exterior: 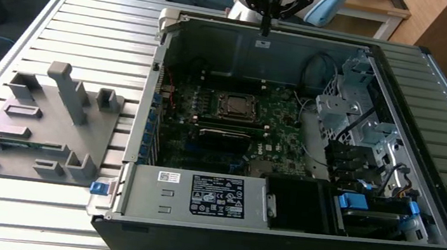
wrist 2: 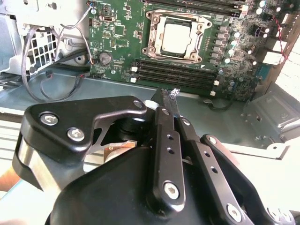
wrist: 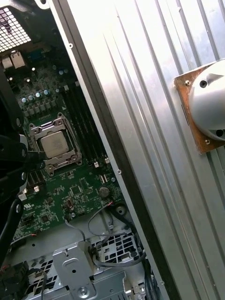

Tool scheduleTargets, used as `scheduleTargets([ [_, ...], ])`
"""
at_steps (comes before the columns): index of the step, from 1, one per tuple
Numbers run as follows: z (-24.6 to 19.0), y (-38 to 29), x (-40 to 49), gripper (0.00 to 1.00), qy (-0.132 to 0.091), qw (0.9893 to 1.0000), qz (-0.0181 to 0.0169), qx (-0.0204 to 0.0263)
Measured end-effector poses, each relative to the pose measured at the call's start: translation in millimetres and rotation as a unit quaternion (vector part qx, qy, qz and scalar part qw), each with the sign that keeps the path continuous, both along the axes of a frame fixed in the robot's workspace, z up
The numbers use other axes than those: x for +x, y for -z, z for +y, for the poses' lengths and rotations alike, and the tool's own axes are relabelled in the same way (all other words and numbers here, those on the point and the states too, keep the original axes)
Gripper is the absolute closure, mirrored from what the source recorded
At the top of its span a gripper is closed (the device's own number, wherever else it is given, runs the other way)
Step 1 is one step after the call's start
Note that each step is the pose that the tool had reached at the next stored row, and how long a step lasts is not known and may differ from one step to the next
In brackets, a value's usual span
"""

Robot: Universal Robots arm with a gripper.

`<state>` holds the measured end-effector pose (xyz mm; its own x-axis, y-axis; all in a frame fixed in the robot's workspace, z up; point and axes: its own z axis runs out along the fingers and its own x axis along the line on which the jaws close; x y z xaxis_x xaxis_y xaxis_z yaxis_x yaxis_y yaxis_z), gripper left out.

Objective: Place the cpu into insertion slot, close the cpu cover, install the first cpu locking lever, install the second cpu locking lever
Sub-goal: 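Install the second cpu locking lever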

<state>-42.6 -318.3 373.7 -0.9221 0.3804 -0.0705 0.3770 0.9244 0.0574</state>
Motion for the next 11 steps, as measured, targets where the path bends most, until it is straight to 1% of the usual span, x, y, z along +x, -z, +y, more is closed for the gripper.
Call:
scheduleTargets([
  [2,0.0,0.1,0.0,0.9,-0.006,1.0,0.0,0.0],
  [6,0.0,0.5,0.0,0.9,-0.028,0.9996,0.0,0.0],
  [11,0.0,0.5,0.0,0.9,-0.033,0.9995,0.0,0.0],
])
